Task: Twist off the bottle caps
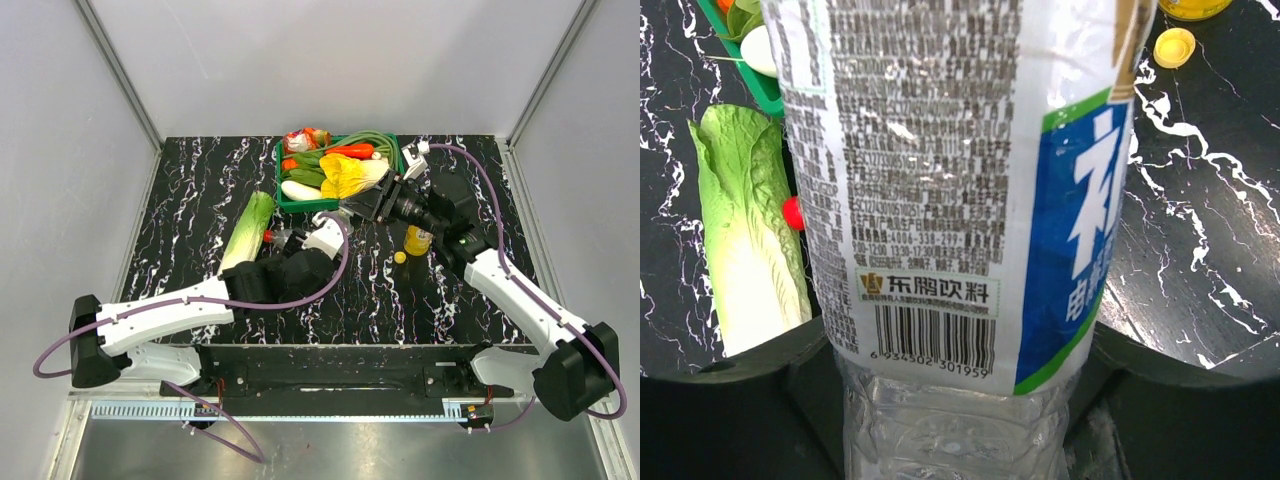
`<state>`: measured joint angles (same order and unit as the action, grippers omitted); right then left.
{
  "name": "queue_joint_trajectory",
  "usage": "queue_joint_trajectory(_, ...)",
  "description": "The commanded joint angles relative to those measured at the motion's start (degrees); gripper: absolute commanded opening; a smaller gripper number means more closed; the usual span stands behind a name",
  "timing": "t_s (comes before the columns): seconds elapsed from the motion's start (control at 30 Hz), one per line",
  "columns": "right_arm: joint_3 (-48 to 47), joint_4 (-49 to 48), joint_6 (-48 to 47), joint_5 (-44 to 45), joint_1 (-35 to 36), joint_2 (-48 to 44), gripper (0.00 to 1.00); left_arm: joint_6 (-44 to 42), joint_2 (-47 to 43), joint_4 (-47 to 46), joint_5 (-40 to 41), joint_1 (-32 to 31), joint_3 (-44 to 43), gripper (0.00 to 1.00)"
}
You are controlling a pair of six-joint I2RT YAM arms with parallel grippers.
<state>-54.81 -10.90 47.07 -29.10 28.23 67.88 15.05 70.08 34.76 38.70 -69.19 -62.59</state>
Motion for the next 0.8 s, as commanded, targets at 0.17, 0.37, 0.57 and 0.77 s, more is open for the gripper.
queue_joint_trajectory(0.17,-2.1,-3.6,1.6,-2.5,0.1,0.9,0.22,0.0,1.2,0.0,2.3,-0.6,-3.2,0.38)
queue_joint_trajectory(0.37,-0.6,-4.6,0.5,-1.7,0.1,-0.1,0.0,0.3,1.8,0.2,2.4,-0.6,-2.9,0.37)
queue_joint_trajectory(0.57,3.2,-8.3,-1.4,-0.4,0.1,-3.7,0.0,0.5,1.5,-1.6,-0.2,-0.4,-1.7,0.36)
queue_joint_trajectory(0.77,5.8,-11.6,-2.8,-2.1,0.1,-5.1,0.0,0.2,0.5,-4.6,-9.7,2.7,0.1,0.28)
